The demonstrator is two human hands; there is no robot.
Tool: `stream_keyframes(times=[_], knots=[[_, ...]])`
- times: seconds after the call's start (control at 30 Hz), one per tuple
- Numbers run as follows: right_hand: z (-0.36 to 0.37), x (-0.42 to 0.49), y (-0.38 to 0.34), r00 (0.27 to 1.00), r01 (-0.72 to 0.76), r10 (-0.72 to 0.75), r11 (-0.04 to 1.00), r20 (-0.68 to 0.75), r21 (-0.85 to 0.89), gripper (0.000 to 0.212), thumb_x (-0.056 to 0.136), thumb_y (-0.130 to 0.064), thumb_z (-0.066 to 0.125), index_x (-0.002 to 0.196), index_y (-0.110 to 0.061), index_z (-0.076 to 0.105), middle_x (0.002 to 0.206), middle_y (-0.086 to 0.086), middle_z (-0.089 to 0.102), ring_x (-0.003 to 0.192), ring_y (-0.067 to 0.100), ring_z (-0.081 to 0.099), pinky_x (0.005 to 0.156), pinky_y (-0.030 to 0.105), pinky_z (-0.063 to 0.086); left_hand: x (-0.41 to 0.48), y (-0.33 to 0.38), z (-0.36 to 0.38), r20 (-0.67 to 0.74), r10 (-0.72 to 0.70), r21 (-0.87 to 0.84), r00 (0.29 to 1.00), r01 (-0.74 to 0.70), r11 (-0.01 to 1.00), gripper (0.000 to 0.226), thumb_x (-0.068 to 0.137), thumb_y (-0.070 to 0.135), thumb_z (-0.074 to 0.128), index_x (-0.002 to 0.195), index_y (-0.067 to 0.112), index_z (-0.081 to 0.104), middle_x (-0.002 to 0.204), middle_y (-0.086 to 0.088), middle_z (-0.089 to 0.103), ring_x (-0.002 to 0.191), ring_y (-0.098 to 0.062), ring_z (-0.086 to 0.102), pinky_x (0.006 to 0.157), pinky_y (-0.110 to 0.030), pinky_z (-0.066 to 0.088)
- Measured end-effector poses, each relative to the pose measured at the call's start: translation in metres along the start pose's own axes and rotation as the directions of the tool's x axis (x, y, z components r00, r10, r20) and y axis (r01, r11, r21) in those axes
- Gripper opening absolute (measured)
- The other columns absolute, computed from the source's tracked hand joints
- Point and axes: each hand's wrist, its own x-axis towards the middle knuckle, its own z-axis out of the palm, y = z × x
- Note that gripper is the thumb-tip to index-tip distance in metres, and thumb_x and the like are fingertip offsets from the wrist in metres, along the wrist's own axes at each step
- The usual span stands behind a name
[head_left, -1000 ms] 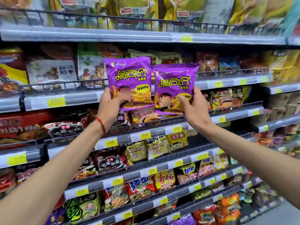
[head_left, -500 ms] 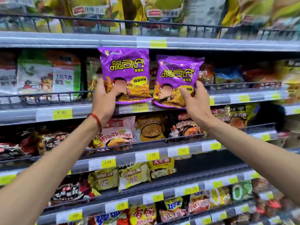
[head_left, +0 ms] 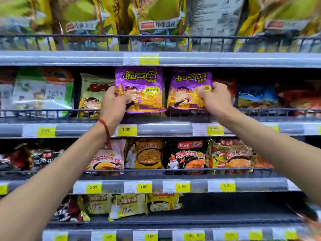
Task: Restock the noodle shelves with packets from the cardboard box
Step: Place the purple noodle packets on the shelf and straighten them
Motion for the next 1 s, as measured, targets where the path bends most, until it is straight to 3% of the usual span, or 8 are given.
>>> stream_keyframes(times=[0.13,0.2,0.33,0.5,0.7,0.77,0.83,1.0], knots=[[0.007,0.022,0.0,0.999,0.039,-0.035,0.98,0.029,-0.193,0.03,0.089,-0.034,0.068,0.099,-0.007,0.058,0.098,0.009,0.063,0.091,0.025,0.058,0.063,0.029,0.037,0.016,0.003,0.002,-0.017,0.007,0.06,1.0,-0.006,0.998,0.014,0.084,0.008,0.065,0.098,0.008,0.061,0.086,-0.004,0.065,0.078,-0.016,0.059,0.079,-0.034,0.05],[0.015,0.03,0.004,0.996,0.068,-0.051,0.955,0.067,-0.288,0.032,0.087,-0.03,0.07,0.104,-0.004,0.06,0.104,0.015,0.066,0.098,0.031,0.061,0.069,0.03,0.04,0.023,0.002,0.002,-0.019,0.005,0.084,1.0,-0.003,0.996,0.017,0.086,0.008,0.065,0.102,0.002,0.061,0.09,-0.007,0.065,0.081,-0.017,0.06,0.081,-0.037,0.052],[0.028,0.039,0.01,0.987,0.112,-0.042,0.877,0.158,-0.468,0.035,0.089,-0.02,0.069,0.111,0.005,0.059,0.115,0.026,0.065,0.109,0.039,0.061,0.085,0.037,0.046,0.027,-0.005,0.001,0.009,-0.004,0.193,1.0,0.002,0.981,0.014,0.09,0.011,0.063,0.103,0.011,0.058,0.098,-0.006,0.071,0.092,-0.022,0.067,0.089,-0.039,0.052],[0.038,0.055,0.011,0.928,0.164,0.098,0.76,0.36,-0.629,0.062,0.091,-0.048,0.066,0.129,0.0,0.056,0.131,0.02,0.06,0.119,0.034,0.057,0.09,0.032,0.045,0.029,-0.005,0.002,0.02,-0.003,0.248,1.0,-0.002,0.969,0.011,0.093,0.02,0.063,0.101,0.019,0.057,0.101,-0.004,0.07,0.098,-0.022,0.066,0.093,-0.042,0.052],[0.044,0.062,0.011,0.941,0.184,0.083,0.69,0.329,-0.7,0.061,0.083,-0.055,0.072,0.115,-0.004,0.063,0.118,0.022,0.065,0.105,0.036,0.063,0.075,0.03,0.042,0.024,-0.003,0.003,0.048,-0.008,0.287,0.999,-0.006,0.958,0.028,0.084,0.036,0.069,0.1,0.017,0.057,0.106,-0.019,0.067,0.098,-0.036,0.065,0.089,-0.054,0.052],[0.041,0.06,0.012,0.945,0.181,0.068,0.709,0.321,-0.682,0.06,0.08,-0.058,0.073,0.109,-0.006,0.067,0.109,0.019,0.068,0.091,0.031,0.063,0.072,0.029,0.043,0.023,-0.001,0.005,0.053,-0.015,0.273,0.998,0.0,0.962,0.051,0.069,0.048,0.07,0.104,0.013,0.058,0.108,-0.022,0.066,0.099,-0.039,0.064,0.089,-0.058,0.052],[0.034,0.058,0.013,0.944,0.164,0.074,0.742,0.322,-0.65,0.058,0.082,-0.059,0.071,0.109,-0.008,0.068,0.108,0.015,0.07,0.091,0.029,0.064,0.073,0.028,0.044,0.028,-0.005,0.008,0.055,-0.044,0.256,0.997,0.028,0.966,0.067,0.056,0.054,0.07,0.105,0.011,0.058,0.112,-0.024,0.065,0.1,-0.04,0.065,0.089,-0.061,0.052],[0.007,0.043,0.012,0.965,0.152,0.01,0.792,0.262,-0.591,0.028,0.093,-0.03,0.058,0.106,-0.004,0.061,0.113,0.018,0.062,0.106,0.032,0.058,0.081,0.03,0.041,0.022,0.012,0.037,0.09,-0.122,0.268,0.988,0.094,0.959,0.042,0.073,0.029,0.071,0.105,0.008,0.054,0.109,-0.023,0.065,0.099,-0.037,0.065,0.081,-0.054,0.055]])
